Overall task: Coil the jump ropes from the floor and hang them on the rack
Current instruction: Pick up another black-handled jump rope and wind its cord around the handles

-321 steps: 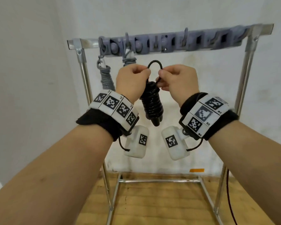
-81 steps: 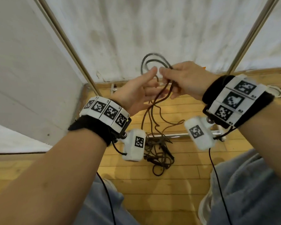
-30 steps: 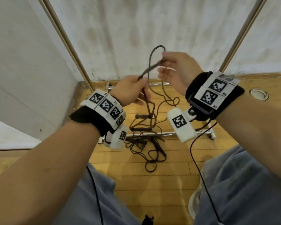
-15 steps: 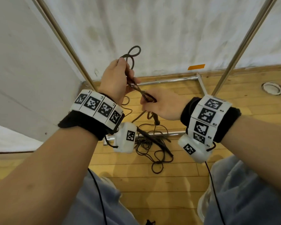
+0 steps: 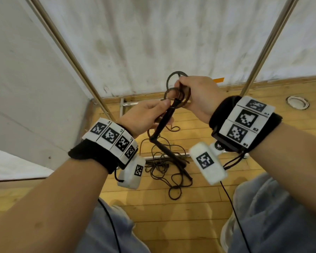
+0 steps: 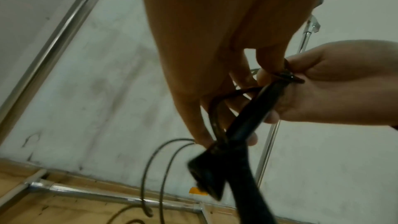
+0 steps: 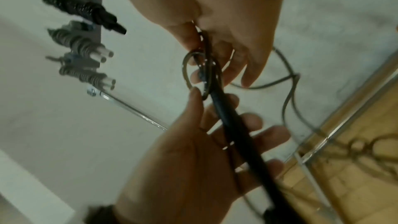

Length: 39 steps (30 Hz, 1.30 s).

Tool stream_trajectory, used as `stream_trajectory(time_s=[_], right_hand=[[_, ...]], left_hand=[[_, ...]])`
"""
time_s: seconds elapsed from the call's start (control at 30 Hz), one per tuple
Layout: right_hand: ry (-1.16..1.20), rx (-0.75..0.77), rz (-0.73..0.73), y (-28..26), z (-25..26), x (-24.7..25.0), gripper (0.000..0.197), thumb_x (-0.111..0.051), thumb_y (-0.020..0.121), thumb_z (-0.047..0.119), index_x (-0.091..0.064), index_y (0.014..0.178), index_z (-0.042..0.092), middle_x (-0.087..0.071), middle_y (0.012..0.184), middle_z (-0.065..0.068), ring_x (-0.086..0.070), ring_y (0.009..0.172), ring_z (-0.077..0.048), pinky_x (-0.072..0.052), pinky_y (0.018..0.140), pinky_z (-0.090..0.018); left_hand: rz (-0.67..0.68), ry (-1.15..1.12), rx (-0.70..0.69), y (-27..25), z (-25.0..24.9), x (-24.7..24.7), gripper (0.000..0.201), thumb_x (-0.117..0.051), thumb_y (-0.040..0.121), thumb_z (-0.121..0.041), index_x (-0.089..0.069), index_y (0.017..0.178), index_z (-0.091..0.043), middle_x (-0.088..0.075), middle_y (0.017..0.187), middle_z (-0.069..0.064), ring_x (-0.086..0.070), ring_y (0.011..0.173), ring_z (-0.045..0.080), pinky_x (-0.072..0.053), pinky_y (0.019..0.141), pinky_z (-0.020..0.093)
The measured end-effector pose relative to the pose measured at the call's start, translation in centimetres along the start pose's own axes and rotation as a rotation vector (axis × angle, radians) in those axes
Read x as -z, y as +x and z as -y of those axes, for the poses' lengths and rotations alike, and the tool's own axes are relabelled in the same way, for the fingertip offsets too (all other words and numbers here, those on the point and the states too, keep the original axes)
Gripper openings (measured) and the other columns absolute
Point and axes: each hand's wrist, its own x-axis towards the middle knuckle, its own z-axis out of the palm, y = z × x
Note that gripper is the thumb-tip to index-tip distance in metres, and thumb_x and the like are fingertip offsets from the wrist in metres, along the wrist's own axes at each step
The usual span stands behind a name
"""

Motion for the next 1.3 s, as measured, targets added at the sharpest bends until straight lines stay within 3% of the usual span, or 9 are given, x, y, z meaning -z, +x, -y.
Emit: stream_trajectory(time_s=[0.2,0.3,0.4,0.57,0.73,1.0,1.13,1.2,1.3], right_hand=[[0.218,-0.04,-0.161,0.9,0.9,0.7,0.023,-0.044,0.095,0.009,-0.053,0.074,0.008,-0.059,0.051,-0.003,-0.053,0.058,-0.018,-0.049,0.063,-0.03],[0.106,-0.027,-0.182,1.5,0.8,1.4,0.022,-0.047,0.094,0.011,-0.055,0.074,0.011,-0.062,0.059,-0.001,-0.056,0.067,-0.018,-0.05,0.069,-0.035],[0.042,-0.029,-0.192,2.0,0.7,1.9,0.023,-0.045,0.095,0.013,-0.054,0.074,0.013,-0.062,0.077,-0.006,-0.057,0.072,-0.017,-0.047,0.064,-0.032],[0.017,-0.041,-0.233,2.6,0.8,2.4,0.018,-0.049,0.091,0.013,-0.055,0.075,0.009,-0.056,0.071,-0.008,-0.046,0.051,-0.018,-0.038,0.041,-0.022],[0.011,-0.056,-0.255,2.7,0.6,2.8,0.014,-0.056,0.089,0.017,-0.057,0.079,0.006,-0.05,0.068,-0.004,-0.047,0.042,-0.015,-0.038,0.039,-0.022],[0.146,-0.116,-0.148,2.7,1.1,3.2,0.016,-0.059,0.088,0.019,-0.06,0.097,0.006,-0.047,0.073,-0.002,-0.047,0.059,-0.015,-0.045,0.049,-0.024],[0.042,-0.078,-0.006,1.9,0.3,1.9,0.014,-0.06,0.09,0.018,-0.065,0.094,0.006,-0.048,0.07,0.0,-0.049,0.059,-0.012,-0.048,0.05,-0.023],[-0.088,-0.022,0.036,1.4,-0.2,1.1,0.015,-0.058,0.091,0.02,-0.063,0.086,0.006,-0.048,0.062,0.001,-0.051,0.056,-0.012,-0.048,0.053,-0.023],[-0.244,0.044,0.057,1.0,-0.8,0.5,0.02,-0.061,0.087,0.022,-0.065,0.085,0.003,-0.056,0.067,-0.003,-0.056,0.065,-0.017,-0.05,0.063,-0.031]], left_hand=[[-0.108,0.238,-0.081,0.2,0.7,0.9,0.014,-0.062,0.091,-0.021,-0.067,0.081,-0.027,-0.066,0.071,-0.01,-0.062,0.069,0.002,-0.048,0.061,0.021],[-0.156,0.313,-0.036,0.4,1.0,1.1,0.011,-0.057,0.094,-0.025,-0.064,0.085,-0.026,-0.066,0.073,-0.005,-0.065,0.072,0.008,-0.05,0.065,0.02],[-0.332,0.35,0.003,1.1,1.2,1.8,0.01,-0.053,0.097,-0.029,-0.061,0.093,-0.024,-0.063,0.08,-0.003,-0.062,0.06,-0.001,-0.045,0.051,0.01],[-0.659,0.216,-0.019,1.8,0.7,3.1,0.007,-0.055,0.094,-0.023,-0.062,0.091,-0.022,-0.062,0.081,-0.006,-0.062,0.073,0.017,-0.054,0.07,0.03],[-0.817,0.23,-0.025,2.3,1.1,3.9,0.012,-0.054,0.092,-0.019,-0.066,0.093,-0.02,-0.059,0.077,-0.012,-0.053,0.066,0.001,-0.04,0.058,0.014],[-0.507,0.364,0.123,2.3,1.9,3.5,0.012,-0.059,0.09,-0.018,-0.065,0.08,-0.022,-0.059,0.072,-0.008,-0.053,0.065,0.008,-0.043,0.06,0.021],[-0.394,0.227,0.012,1.8,0.8,1.9,0.019,-0.057,0.088,-0.009,-0.066,0.088,-0.025,-0.066,0.091,-0.009,-0.061,0.09,0.008,-0.044,0.077,0.017],[-0.324,0.005,-0.062,1.4,-0.2,0.8,0.01,-0.059,0.091,-0.02,-0.068,0.091,-0.021,-0.071,0.092,-0.004,-0.066,0.09,0.013,-0.049,0.085,0.025],[-0.168,-0.13,-0.077,1.3,-1.0,-0.6,0.02,-0.059,0.092,-0.039,-0.067,0.094,-0.022,-0.073,0.092,-0.002,-0.07,0.083,0.014,-0.053,0.076,0.029]])
